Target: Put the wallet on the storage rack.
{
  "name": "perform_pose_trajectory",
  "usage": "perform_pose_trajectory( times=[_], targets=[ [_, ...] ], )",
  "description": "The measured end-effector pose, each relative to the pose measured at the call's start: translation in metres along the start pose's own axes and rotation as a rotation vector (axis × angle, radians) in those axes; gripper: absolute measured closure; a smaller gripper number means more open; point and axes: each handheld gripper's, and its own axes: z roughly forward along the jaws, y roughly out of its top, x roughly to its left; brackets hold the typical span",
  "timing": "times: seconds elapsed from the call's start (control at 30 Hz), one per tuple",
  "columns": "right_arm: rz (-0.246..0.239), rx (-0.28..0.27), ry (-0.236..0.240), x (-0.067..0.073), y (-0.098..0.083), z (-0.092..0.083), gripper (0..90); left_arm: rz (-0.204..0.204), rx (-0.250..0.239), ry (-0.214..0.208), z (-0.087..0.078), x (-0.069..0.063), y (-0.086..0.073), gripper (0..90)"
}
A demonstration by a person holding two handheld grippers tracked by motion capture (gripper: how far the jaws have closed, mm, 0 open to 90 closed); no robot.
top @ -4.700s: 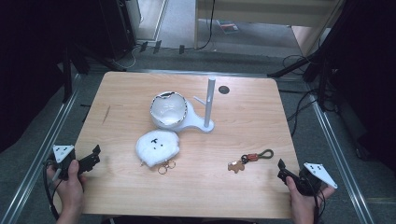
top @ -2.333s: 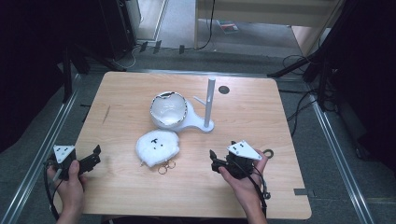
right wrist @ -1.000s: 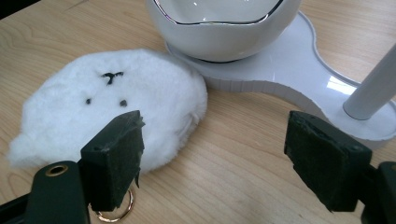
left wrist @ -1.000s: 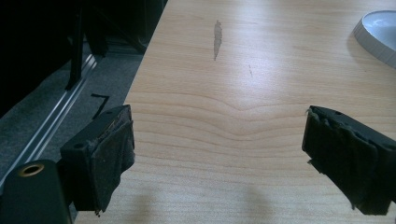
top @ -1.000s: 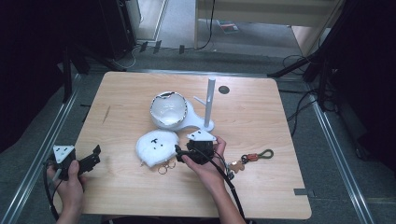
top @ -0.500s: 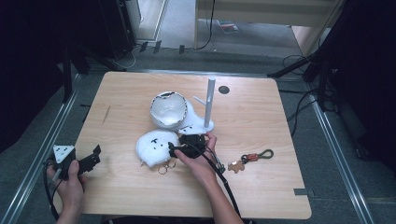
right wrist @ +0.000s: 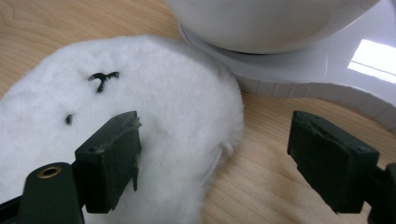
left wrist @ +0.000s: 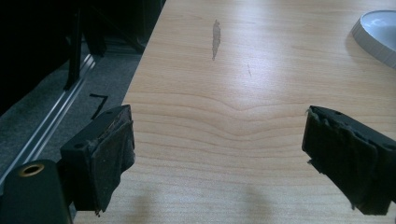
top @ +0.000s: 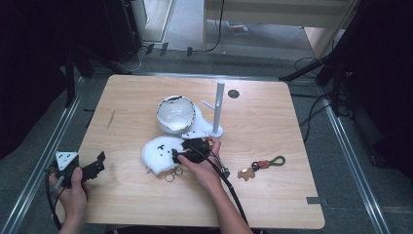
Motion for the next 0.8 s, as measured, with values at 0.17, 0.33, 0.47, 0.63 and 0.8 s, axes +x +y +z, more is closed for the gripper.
perform_pose_trajectory(
  times=[0.17, 0.33, 0.47, 0.63, 0.8],
  targets=[
    [-0.012, 0.026, 0.021, 0.004, 0.001, 0.005, 17.5, -0.001, 0.000, -0.002, 0.000, 0.000, 0.000, 10.0],
    [-0.024, 0.036, 0.031, 0.009, 0.001, 0.010, 17.6, -0.003, 0.001, -0.003, 0.000, 0.000, 0.000, 10.1],
    [-0.025, 0.042, 0.038, 0.009, 0.000, 0.013, 19.0, -0.002, 0.002, -0.003, 0.000, 0.000, 0.000, 10.1],
    [-0.014, 0.053, 0.054, 0.010, -0.001, 0.015, 20.3, -0.001, 0.000, -0.003, 0.000, 0.000, 0.000, 10.2],
    [-0.059, 0.044, 0.045, 0.013, -0.002, 0.018, 21.6, 0.001, 0.000, -0.001, 0.001, 0.000, 0.000, 10.4]
  ],
)
